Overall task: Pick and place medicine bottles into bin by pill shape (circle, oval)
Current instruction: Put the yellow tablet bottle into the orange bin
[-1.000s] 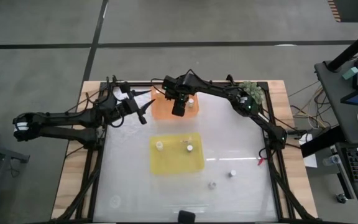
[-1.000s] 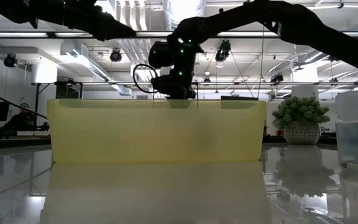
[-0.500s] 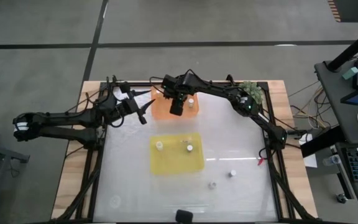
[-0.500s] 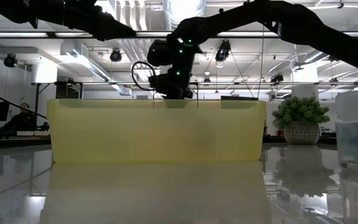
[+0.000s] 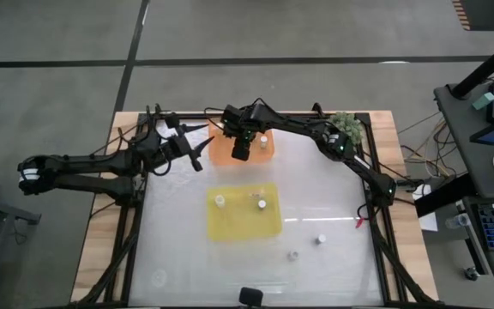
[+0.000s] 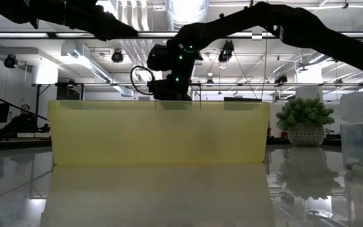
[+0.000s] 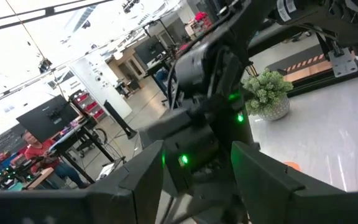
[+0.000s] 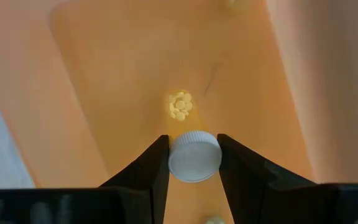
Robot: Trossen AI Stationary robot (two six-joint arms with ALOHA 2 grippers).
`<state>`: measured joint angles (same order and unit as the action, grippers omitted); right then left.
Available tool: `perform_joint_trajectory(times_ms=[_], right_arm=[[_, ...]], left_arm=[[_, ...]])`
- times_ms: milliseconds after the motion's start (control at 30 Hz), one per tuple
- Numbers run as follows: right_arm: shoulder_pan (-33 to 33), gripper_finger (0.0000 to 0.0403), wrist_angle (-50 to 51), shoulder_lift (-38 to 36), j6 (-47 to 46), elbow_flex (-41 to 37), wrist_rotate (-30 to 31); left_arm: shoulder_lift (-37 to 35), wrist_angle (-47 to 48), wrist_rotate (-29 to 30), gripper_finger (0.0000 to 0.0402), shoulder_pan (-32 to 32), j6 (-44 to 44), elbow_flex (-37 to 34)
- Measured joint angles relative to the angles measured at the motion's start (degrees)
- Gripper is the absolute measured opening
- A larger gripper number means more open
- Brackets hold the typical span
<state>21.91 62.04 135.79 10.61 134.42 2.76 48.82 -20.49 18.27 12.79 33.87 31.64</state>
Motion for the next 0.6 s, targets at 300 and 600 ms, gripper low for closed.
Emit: perform_joint_trajectory(times_ms=[300,600], right_arm=[[0.3,0.0116,0.0,0.6,0.0,-0.1,0.0],[0.5,0.0152,-0.7,0.8,-1.0,-0.1,0.0]], left_arm=[[0.0,0.0,0.0,0.0171,0.0,0.0,0.0],[0.0,0.0,0.0,0.0171,0.0,0.0,0.0]])
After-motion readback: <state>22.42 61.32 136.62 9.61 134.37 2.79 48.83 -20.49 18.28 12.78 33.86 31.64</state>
